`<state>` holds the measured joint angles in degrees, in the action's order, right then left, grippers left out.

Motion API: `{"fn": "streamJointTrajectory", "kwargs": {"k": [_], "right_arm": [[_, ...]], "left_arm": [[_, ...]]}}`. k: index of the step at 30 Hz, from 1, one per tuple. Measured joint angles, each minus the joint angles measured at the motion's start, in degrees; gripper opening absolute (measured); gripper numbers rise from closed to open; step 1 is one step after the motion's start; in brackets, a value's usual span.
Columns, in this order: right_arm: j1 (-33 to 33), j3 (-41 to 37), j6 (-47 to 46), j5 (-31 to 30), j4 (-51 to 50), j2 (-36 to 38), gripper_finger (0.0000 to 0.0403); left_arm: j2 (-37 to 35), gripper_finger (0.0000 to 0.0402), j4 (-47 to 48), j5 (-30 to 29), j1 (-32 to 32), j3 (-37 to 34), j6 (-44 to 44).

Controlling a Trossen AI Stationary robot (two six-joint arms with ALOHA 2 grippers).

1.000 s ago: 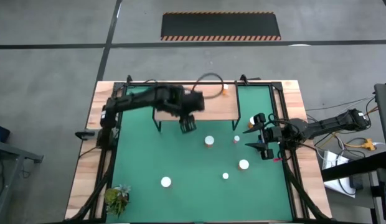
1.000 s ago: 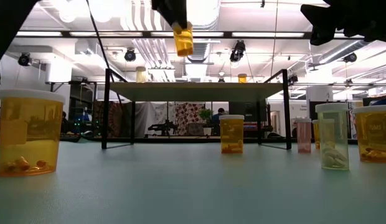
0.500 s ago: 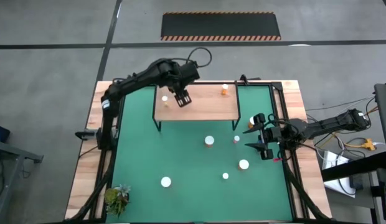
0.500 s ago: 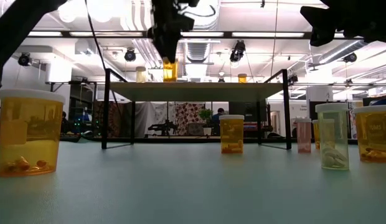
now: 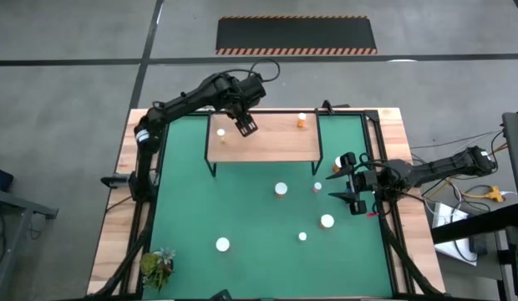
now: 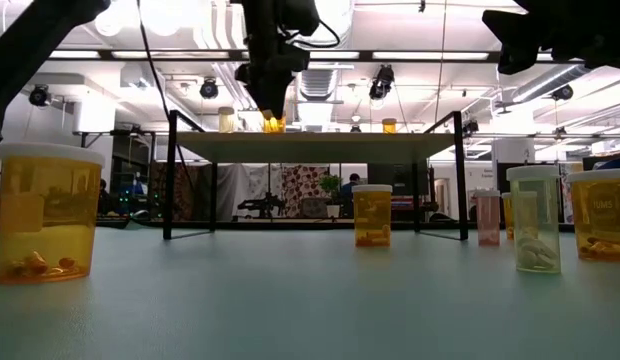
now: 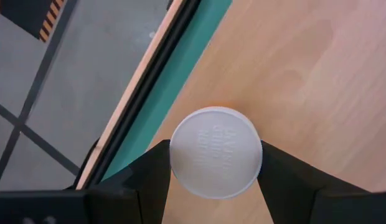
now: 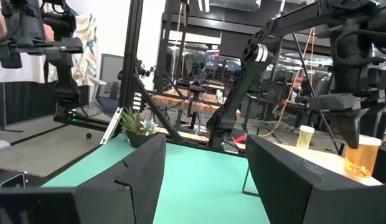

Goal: Pick and place medicine bottles onto shelf by color
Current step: Put the big orange pill bottle on the shelf

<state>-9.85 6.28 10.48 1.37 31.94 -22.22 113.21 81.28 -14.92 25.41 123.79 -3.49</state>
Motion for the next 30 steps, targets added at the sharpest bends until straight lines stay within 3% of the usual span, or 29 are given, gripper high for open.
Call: {"fn": "streamJointTrajectory", "kwargs": {"k": [17,30], "right_arm": [[0.0,0.0,0.0,0.0,-0.1,0.0,0.0215],[0.0,0.0,0.7,0.0,-0.2,0.0,0.0215]], "left_arm": [[0.0,0.0194,0.2,5.7,0.0,-1.6,0.9],[0.0,0.0202,0.2,6.5,-0.5,-1.5,0.5]]}}
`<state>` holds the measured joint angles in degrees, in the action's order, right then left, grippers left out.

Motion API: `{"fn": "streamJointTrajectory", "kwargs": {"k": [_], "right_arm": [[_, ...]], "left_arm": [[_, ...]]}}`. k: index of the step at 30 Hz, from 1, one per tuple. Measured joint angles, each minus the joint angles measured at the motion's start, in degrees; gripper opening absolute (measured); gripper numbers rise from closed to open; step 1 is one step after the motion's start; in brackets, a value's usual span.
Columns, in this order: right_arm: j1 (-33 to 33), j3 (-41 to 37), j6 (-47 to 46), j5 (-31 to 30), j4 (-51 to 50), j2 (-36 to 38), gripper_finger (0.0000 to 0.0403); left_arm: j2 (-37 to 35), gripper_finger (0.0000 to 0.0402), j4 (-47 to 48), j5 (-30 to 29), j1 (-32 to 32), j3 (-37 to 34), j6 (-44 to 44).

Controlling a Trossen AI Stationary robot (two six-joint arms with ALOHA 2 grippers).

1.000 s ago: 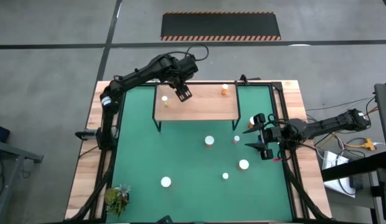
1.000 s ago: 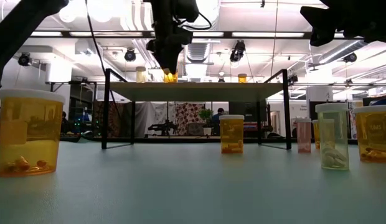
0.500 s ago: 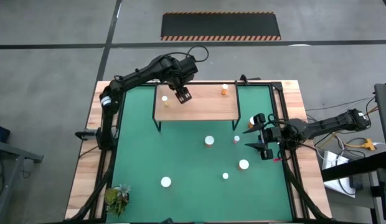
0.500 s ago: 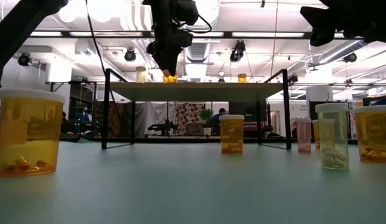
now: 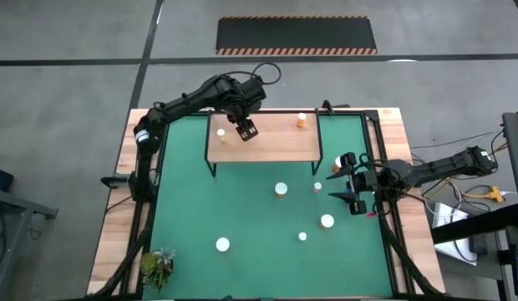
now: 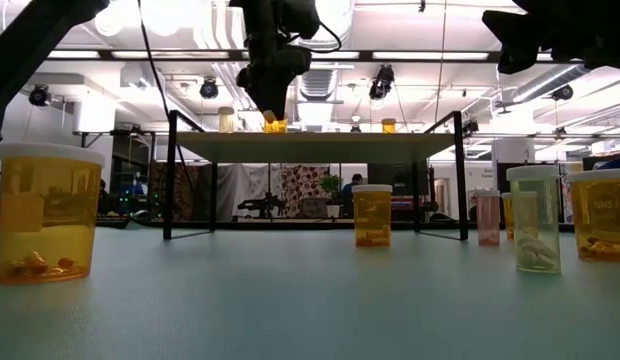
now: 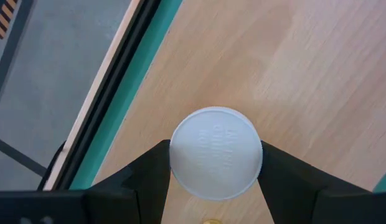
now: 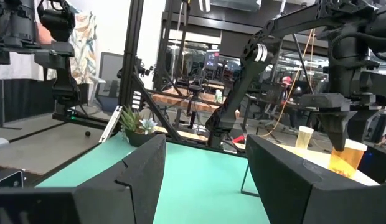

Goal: Pick and place medicine bottles onto shelf by color
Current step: Put the big orange pill bottle on the shelf

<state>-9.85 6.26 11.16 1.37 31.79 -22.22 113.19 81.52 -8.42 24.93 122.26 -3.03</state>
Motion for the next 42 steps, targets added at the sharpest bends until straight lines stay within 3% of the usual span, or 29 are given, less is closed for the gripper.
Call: {"fn": "streamJointTrajectory", "kwargs": {"k": [10,19,25,32,42], "right_arm": [[0.0,0.0,0.0,0.0,0.0,0.0,0.0215],[0.0,0.0,-0.1,0.0,0.0,0.0,0.0215],[0.0,0.0,-0.1,0.0,0.4,0.0,0.0215],[0.0,0.8,-1.3,-1.5,0.2,-0.7,0.0215],[0.0,4.7,-2.9,-1.5,0.2,-8.0,0.0215]], "left_arm": [[0.0,0.0265,0.3,0.4,0.0,-0.1,0.4],[-3.8,0.0269,-0.1,0.2,-1.2,0.0,0.2],[-7.5,0.0269,-0.6,0.7,-5.1,0.0,-5.5],[-11.5,0.0270,-4.6,0.4,-17.7,-0.2,-4.8],[-12.0,0.0270,-12.5,-11.6,-41.5,-6.1,2.1]]}}
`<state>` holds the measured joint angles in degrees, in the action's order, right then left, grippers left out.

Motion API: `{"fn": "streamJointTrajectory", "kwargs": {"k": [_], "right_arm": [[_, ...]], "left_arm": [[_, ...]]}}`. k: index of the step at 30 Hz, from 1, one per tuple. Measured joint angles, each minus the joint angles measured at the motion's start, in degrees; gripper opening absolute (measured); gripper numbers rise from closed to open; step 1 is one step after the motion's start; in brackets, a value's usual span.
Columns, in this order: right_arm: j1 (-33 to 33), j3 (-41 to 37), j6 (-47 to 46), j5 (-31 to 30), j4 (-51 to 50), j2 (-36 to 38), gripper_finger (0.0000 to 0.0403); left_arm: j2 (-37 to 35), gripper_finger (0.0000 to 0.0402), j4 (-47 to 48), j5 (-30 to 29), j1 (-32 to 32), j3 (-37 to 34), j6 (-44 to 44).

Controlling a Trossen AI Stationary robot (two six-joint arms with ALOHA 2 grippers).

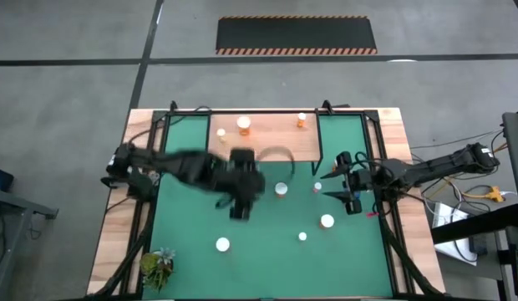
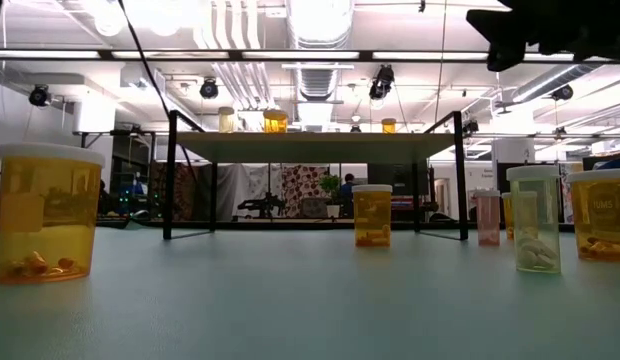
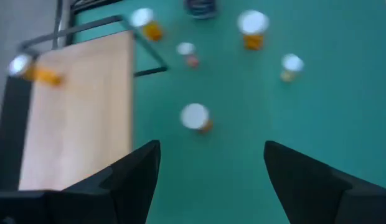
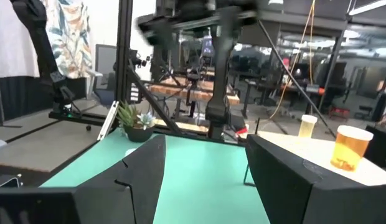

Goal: Pick and place medicine bottles onto shelf by color
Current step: Put the big orange pill bottle on the shelf

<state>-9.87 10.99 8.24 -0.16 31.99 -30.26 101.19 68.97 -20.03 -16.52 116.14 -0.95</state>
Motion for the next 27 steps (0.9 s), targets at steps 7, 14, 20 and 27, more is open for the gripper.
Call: {"fn": "streamJointTrajectory", "kwargs": {"k": [7,14,20,27], "right_arm": [[-2.2,6.6,-0.8,0.6,-0.2,-11.2,0.0215],[-7.6,16.1,-0.3,0.2,-0.1,-23.4,0.0215],[-10.7,25.1,-2.2,0.1,-2.2,-32.7,0.0215],[-13.0,35.4,-10.9,-3.6,-14.3,-40.6,0.0215]], "left_arm": [[-1.5,0.0270,-13.2,-0.2,-10.6,-15.9,5.9],[-9.0,0.0270,-35.6,-0.5,-13.4,-34.9,6.2],[-19.1,0.0270,-53.5,-1.3,-13.3,-49.9,13.9],[-31.7,0.0270,-72.5,-1.3,-13.1,-66.2,23.0]]}}
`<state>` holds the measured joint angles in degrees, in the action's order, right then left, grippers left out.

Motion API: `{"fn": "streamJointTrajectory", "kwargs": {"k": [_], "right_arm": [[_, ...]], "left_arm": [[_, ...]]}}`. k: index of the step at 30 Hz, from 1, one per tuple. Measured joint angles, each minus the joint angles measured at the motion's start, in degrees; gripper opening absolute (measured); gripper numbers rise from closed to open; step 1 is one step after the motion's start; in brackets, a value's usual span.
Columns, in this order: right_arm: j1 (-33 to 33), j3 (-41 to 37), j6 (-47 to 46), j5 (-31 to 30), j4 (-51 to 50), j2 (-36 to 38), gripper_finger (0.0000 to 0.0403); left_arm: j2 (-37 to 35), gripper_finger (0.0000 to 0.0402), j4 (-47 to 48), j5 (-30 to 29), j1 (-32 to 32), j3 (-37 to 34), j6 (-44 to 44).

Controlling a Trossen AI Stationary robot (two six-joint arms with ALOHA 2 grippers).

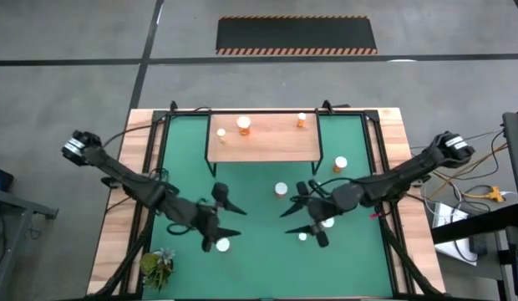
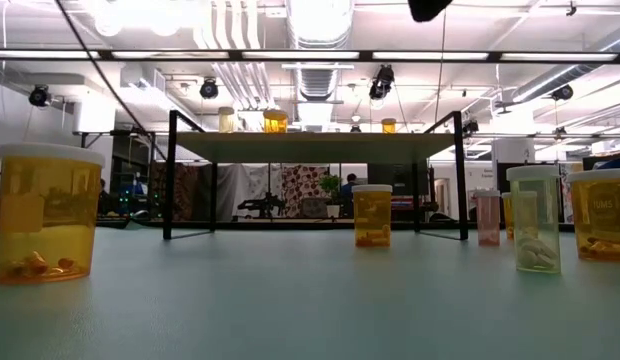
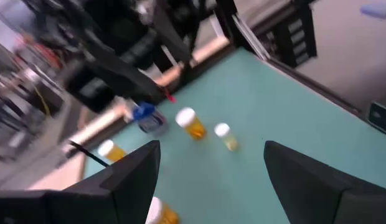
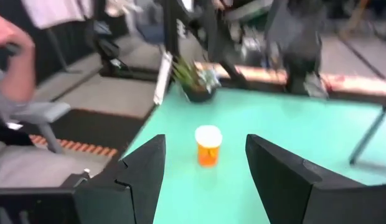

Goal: Pick and place medicine bottles onto shelf by color
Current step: Put the big orange pill bottle on the shelf

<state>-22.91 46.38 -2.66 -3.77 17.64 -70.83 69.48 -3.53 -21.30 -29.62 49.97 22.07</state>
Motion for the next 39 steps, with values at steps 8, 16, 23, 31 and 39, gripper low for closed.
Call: {"fn": "streamJointTrajectory", "kwargs": {"k": [8,16,23,31,39], "right_arm": [[-2.8,10.3,-15.1,-10.0,-21.3,-7.9,0.0215],[-4.2,17.8,-29.4,-16.6,-43.3,-14.7,0.0215],[-4.6,14.7,-29.7,-21.3,-42.6,-17.5,0.0215],[-4.5,9.2,-34.7,-31.7,-34.9,-17.3,0.0215],[-4.2,8.1,-40.9,-48.6,-25.3,-24.2,0.0215]], "left_arm": [[-12.1,0.0270,-9.3,-0.1,0.0,-11.8,4.3],[-19.7,0.0270,-12.4,-0.1,0.0,-18.7,4.4],[-23.5,0.0270,-12.8,-0.2,0.0,-19.8,5.5],[-27.9,0.0270,-12.4,-0.2,0.0,-21.5,5.3],[-29.7,0.0270,-12.0,-0.3,0.0,-22.2,4.0]]}}
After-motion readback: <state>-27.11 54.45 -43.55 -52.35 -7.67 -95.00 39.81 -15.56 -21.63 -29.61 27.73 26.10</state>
